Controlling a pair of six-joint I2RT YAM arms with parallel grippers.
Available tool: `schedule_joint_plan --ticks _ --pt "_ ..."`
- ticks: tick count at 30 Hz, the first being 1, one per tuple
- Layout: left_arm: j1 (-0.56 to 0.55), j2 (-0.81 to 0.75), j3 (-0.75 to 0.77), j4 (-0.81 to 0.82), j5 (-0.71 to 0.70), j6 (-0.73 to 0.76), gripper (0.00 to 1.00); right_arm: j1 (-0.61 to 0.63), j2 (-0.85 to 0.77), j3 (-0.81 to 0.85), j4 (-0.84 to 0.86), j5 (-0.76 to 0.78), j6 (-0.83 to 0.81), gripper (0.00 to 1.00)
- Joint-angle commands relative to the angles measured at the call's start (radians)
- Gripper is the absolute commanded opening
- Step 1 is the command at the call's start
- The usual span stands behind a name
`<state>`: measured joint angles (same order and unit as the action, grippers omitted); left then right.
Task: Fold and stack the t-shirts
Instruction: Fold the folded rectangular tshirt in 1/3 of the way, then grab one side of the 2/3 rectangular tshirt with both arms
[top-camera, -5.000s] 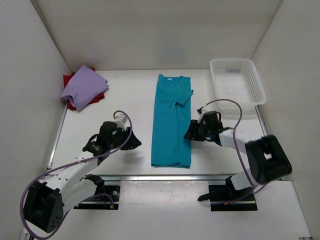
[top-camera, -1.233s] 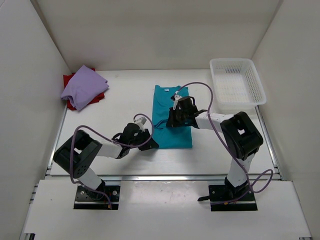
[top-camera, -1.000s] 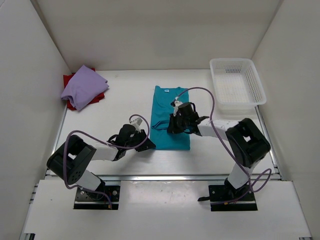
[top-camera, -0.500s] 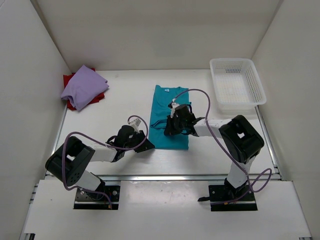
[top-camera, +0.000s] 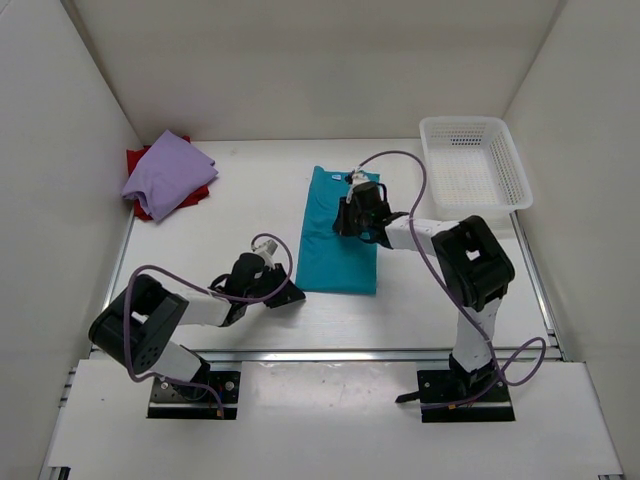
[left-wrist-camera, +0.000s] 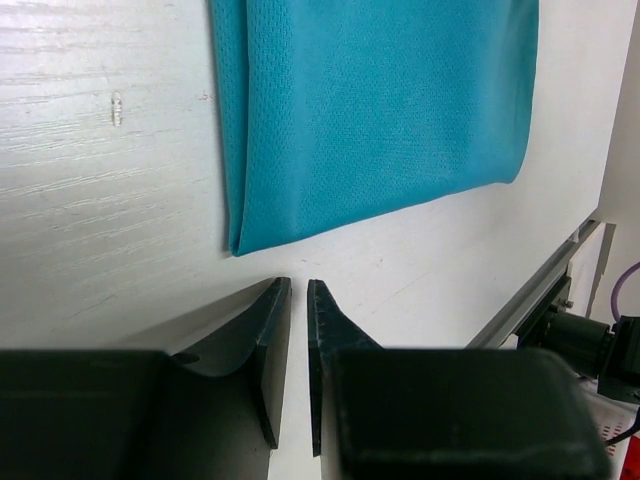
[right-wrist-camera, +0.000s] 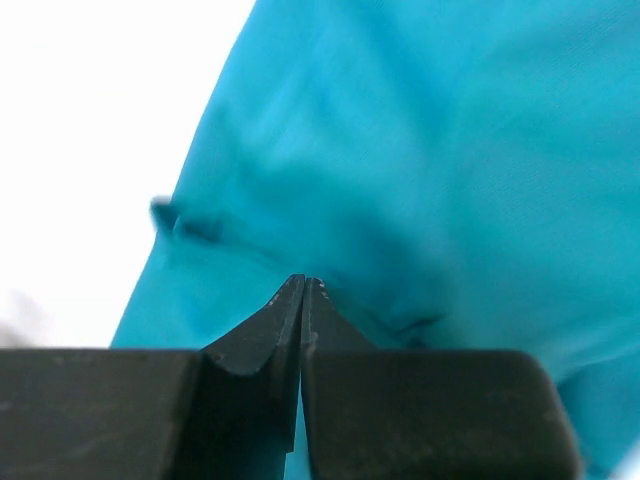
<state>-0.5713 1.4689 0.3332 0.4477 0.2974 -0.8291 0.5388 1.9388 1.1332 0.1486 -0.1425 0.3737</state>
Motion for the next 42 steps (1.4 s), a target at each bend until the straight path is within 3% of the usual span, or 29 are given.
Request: schedule_joint_plan --ticks 1,6,8,13,22,27,36,39,42 --pt "-0.002 -0.054 -0.008 -0.021 -0.009 0.008 0.23 -0.045 -0.044 0.044 0.072 0.041 0.005 0.00" --pt "0.004 -0.107 0.026 -0.067 0.008 0.005 0.24 -0.066 -0.188 -0.081 0.098 -0.011 0.034 0.00" --pt "0.014 -0.148 0.053 -0.086 0.019 0.008 0.24 -0.074 -0.260 -0.201 0.126 -0.051 0.056 0.00" --pt "0.010 -0.118 0.145 -0.081 -0.023 0.015 0.26 -0.120 -0.356 -0.391 0.172 -0.138 0.097 0.00" --pt "0.065 0.289 0.458 -0.029 -0.015 0.008 0.26 -0.119 -0.400 -0.581 0.152 -0.180 0.120 0.01" --pt "0.114 0.390 0.478 -0.024 0.009 0.001 0.24 -0.125 -0.423 -0.667 0.151 -0.170 0.120 0.00" --pt "0.088 0.147 0.121 0.071 -0.014 -0.030 0.25 -0.134 -0.569 -0.765 0.091 -0.224 0.082 0.02" --pt "0.064 -0.002 0.043 0.057 -0.023 -0.036 0.35 -0.132 -0.667 -0.762 0.022 -0.233 0.068 0.11" --pt "0.044 -0.163 0.040 -0.116 -0.089 0.048 0.43 -0.146 -0.802 -0.780 -0.044 -0.229 0.077 0.28"
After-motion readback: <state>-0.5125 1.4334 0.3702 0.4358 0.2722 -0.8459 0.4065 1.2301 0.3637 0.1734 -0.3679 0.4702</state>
